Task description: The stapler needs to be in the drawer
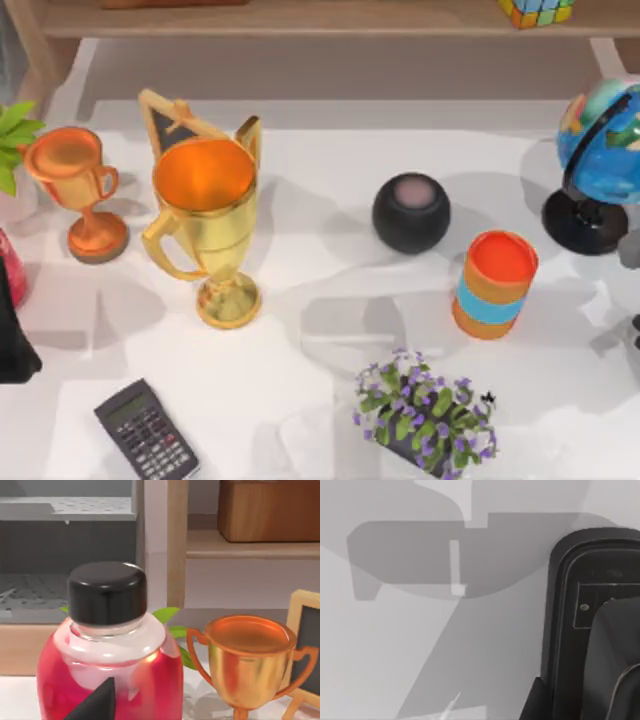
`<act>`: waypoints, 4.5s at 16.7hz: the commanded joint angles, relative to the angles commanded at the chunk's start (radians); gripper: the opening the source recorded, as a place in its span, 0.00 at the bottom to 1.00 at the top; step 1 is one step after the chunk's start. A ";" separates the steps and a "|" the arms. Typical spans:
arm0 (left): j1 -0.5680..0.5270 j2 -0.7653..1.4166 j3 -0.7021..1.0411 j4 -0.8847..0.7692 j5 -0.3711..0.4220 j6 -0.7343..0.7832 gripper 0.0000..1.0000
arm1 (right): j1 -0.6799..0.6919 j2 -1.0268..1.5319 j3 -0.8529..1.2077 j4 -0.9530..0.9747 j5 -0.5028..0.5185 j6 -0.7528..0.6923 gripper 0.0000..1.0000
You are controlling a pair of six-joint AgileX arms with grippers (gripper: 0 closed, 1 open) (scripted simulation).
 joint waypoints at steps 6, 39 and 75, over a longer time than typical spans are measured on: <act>0.000 0.000 0.000 0.000 0.000 0.000 1.00 | -0.002 -0.005 0.004 -0.004 0.001 0.001 0.00; 0.000 0.000 0.000 0.000 0.000 0.000 1.00 | -0.358 0.745 1.488 -0.640 0.029 0.126 0.00; 0.000 0.000 0.000 0.000 0.000 0.000 1.00 | -0.359 0.805 1.455 -0.640 0.029 0.147 0.38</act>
